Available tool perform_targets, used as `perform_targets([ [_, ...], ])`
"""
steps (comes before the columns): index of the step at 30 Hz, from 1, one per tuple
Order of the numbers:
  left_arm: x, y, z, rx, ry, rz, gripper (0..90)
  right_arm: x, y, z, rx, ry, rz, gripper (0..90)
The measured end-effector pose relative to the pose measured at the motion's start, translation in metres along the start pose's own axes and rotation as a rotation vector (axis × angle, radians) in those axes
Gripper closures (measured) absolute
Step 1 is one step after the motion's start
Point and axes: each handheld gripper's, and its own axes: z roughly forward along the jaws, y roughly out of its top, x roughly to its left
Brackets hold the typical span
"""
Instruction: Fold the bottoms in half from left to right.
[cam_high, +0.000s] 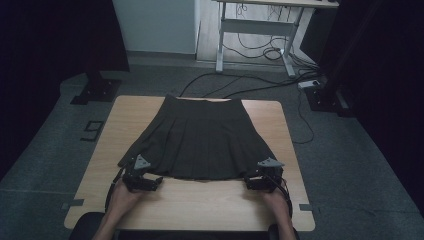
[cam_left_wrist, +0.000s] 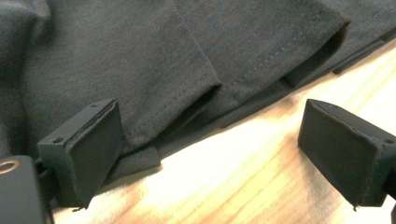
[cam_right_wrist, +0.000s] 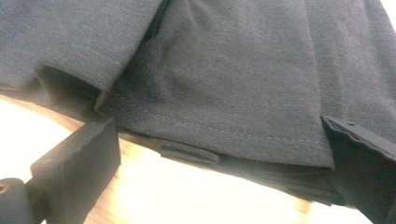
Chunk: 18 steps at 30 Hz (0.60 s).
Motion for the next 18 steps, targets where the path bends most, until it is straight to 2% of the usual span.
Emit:
perform_targets([
  [9, 0.0, 0.0, 0.0, 0.001, 0.0, -0.001, 6.4, 0.0, 0.001, 0.0, 0.005, 0.008, -0.006, 0.0],
  [10, 0.0, 0.002, 0.0, 0.016, -0.002, -0.002, 6.5, 0.0, 0.001, 0.0, 0.009, 0.006, -0.006, 0.0],
  [14, 0.002, 0.007, -0.004, 0.034, 0.006, -0.005, 14.6, 0.0, 0.003, -0.001, 0.029, 0.01, -0.017, 0.2],
  [15, 0.006, 0.009, -0.01, 0.018, -0.029, -0.028, 14.5, 0.001, 0.005, -0.003, 0.039, 0.007, -0.014, 1.6],
  [16, 0.006, 0.009, -0.01, 0.018, -0.029, -0.028, 14.5, 0.001, 0.005, -0.003, 0.039, 0.007, -0.014, 1.6],
  [17, 0.01, 0.013, -0.019, -0.019, -0.028, -0.038, 14.6, 0.0, 0.008, -0.007, 0.031, 0.021, -0.002, 3.8],
  [18, 0.013, 0.016, -0.025, -0.034, -0.02, -0.033, 14.7, 0.0, 0.009, -0.01, 0.025, 0.019, 0.001, 4.7],
])
